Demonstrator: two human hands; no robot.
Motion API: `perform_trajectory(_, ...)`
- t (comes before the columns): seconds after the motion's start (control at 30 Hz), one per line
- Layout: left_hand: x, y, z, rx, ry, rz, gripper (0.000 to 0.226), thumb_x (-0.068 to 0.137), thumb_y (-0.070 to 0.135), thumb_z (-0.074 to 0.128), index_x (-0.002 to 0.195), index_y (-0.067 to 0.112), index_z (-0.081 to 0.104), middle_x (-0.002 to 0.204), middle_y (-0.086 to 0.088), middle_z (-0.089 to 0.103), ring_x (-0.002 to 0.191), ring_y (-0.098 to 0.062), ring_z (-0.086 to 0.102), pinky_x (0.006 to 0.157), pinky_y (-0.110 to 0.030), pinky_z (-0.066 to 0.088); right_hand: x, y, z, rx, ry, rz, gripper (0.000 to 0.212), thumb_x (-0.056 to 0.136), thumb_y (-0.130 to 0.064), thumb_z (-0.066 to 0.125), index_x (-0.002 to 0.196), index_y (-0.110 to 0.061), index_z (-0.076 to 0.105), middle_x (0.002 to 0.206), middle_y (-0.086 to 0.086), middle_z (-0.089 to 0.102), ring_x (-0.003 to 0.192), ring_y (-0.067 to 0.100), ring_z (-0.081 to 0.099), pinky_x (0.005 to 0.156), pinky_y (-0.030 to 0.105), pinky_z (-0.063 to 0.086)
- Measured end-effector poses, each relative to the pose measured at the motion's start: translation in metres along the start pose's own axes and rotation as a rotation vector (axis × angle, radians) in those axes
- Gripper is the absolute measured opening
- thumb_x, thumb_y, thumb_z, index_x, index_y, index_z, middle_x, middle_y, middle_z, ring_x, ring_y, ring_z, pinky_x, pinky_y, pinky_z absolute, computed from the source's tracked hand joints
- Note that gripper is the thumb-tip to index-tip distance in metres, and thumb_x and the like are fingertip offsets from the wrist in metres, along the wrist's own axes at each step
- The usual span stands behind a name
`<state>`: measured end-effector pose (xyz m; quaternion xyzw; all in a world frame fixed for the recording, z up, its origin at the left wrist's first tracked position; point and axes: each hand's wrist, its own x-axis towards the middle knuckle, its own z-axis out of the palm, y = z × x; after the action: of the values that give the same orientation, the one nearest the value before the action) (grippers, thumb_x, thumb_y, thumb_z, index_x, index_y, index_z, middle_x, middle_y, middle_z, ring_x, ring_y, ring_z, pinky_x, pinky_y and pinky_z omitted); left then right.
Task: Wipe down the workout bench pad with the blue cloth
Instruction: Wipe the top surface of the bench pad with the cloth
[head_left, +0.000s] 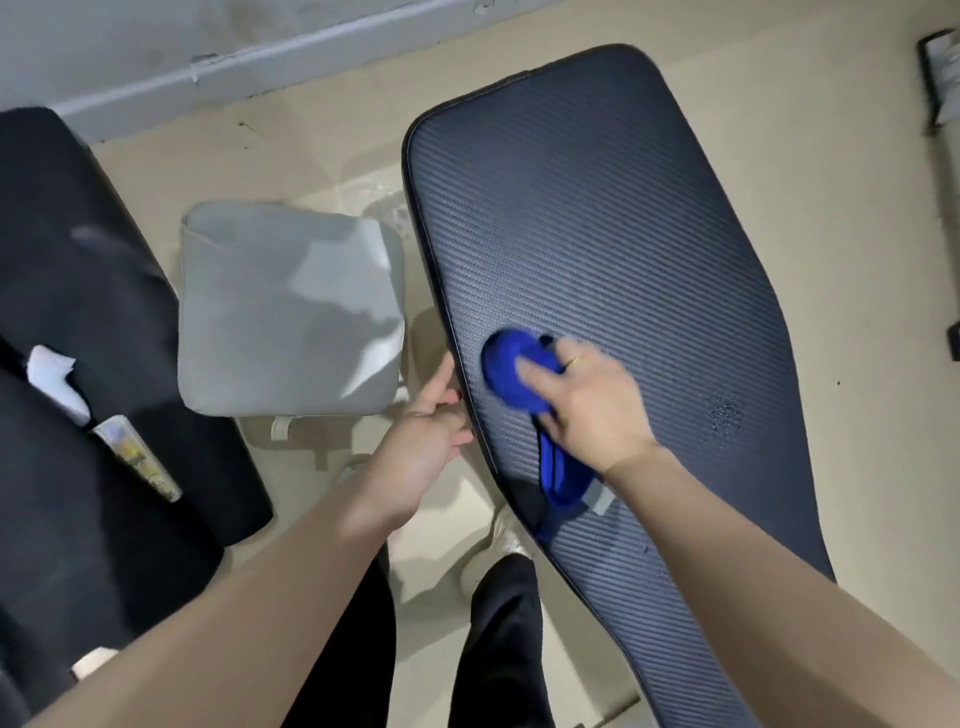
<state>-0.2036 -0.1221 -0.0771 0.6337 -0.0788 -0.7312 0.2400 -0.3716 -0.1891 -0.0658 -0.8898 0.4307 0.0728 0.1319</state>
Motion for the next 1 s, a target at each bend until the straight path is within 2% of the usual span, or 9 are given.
perform_trajectory(0.1, 0.001, -0.009, 0.006, 0.072, 0.046, 0.072, 0.066, 0.094, 0.011, 0.048, 0.142, 0.047, 0.022, 0.130, 0.004, 0.046, 0.115, -0.016, 0.054, 0.101, -0.030, 0.042, 0.010, 0.002, 0.004, 0.046, 0.108, 0.279, 0.047, 0.061, -0.014, 0.073, 0.106, -0.018, 0.061, 0.083, 0.015, 0.054, 0.066, 0.035, 0.055, 0.048, 0.030, 0.042)
perform_trajectory(0.2, -0.006, -0.009, 0.017, 0.090, 0.087, 0.099, 0.070, 0.093, 0.022, 0.053, 0.144, 0.048, 0.013, 0.141, 0.003, 0.041, 0.132, -0.014, 0.042, 0.115, -0.040, 0.031, -0.018, -0.014, 0.010, 0.026, 0.013, 0.108, 0.060, 0.053, -0.018, 0.078, 0.110, -0.022, 0.056, 0.083, 0.013, 0.055, 0.066, 0.031, 0.056, 0.048, 0.028, 0.044)
perform_trajectory(0.37, -0.001, -0.014, 0.029, 0.118, 0.110, 0.074, 0.069, 0.064, 0.068, 0.048, 0.116, 0.083, 0.004, 0.154, 0.011, 0.028, 0.138, -0.015, 0.037, 0.113, -0.046, 0.031, -0.061, -0.010, -0.001, -0.015, -0.168, -0.204, 0.061, 0.039, -0.024, 0.082, 0.099, -0.027, 0.068, 0.080, 0.007, 0.061, 0.061, 0.024, 0.061, 0.046, 0.027, 0.048)
perform_trajectory(0.5, 0.000, -0.017, 0.038, 0.227, 0.230, 0.255, 0.074, 0.084, 0.017, 0.058, 0.142, 0.043, 0.020, 0.145, 0.005, 0.042, 0.132, -0.014, 0.043, 0.114, -0.041, 0.032, -0.033, 0.045, -0.013, -0.029, -0.088, 0.198, 0.049, 0.064, -0.017, 0.074, 0.111, -0.018, 0.060, 0.096, 0.017, 0.056, 0.080, 0.038, 0.058, 0.053, 0.037, 0.048)
perform_trajectory(0.6, 0.003, -0.020, 0.043, 0.311, 0.335, 0.338, 0.079, 0.086, 0.004, 0.057, 0.147, 0.035, 0.017, 0.144, 0.000, 0.045, 0.130, -0.017, 0.044, 0.112, -0.041, 0.035, -0.025, 0.065, -0.011, 0.080, -0.014, 0.574, 0.047, 0.079, -0.016, 0.060, 0.125, -0.018, 0.051, 0.108, 0.018, 0.047, 0.095, 0.038, 0.051, 0.063, 0.036, 0.043)
perform_trajectory(0.67, 0.004, -0.019, 0.048, 0.295, 0.367, 0.313, 0.082, 0.087, 0.004, 0.055, 0.147, 0.039, 0.012, 0.144, 0.002, 0.045, 0.129, -0.016, 0.046, 0.111, -0.039, 0.036, -0.031, 0.050, -0.010, 0.069, 0.009, 0.501, 0.047, 0.074, -0.014, 0.063, 0.120, -0.017, 0.054, 0.103, 0.018, 0.049, 0.088, 0.038, 0.053, 0.057, 0.033, 0.040)
perform_trajectory(0.83, -0.005, -0.014, 0.049, 0.322, 0.370, 0.311, 0.082, 0.087, 0.001, 0.055, 0.150, 0.027, 0.012, 0.145, -0.001, 0.045, 0.131, -0.018, 0.045, 0.112, -0.036, 0.034, -0.074, 0.000, 0.001, 0.041, -0.157, -0.157, 0.060, 0.043, -0.017, 0.080, 0.100, -0.026, 0.066, 0.080, 0.008, 0.061, 0.061, 0.025, 0.059, 0.047, 0.026, 0.046)
perform_trajectory(0.9, -0.009, -0.012, 0.050, 0.427, 0.395, 0.313, 0.084, 0.087, 0.006, 0.058, 0.151, 0.025, 0.006, 0.146, -0.008, 0.040, 0.131, -0.024, 0.042, 0.111, -0.037, 0.033, -0.069, 0.014, -0.001, 0.038, -0.148, -0.165, 0.062, 0.041, -0.019, 0.082, 0.101, -0.028, 0.067, 0.082, 0.007, 0.062, 0.062, 0.025, 0.060, 0.048, 0.025, 0.047)
perform_trajectory(1.0, -0.014, -0.009, 0.060, 0.781, 0.574, 0.340, 0.083, 0.088, 0.015, 0.056, 0.150, 0.027, 0.002, 0.153, -0.015, 0.016, 0.136, -0.033, 0.028, 0.113, -0.041, 0.026, -0.049, 0.048, -0.007, 0.058, -0.058, 0.207, 0.053, 0.060, -0.016, 0.075, 0.111, -0.019, 0.061, 0.093, 0.016, 0.056, 0.077, 0.036, 0.058, 0.053, 0.035, 0.048)
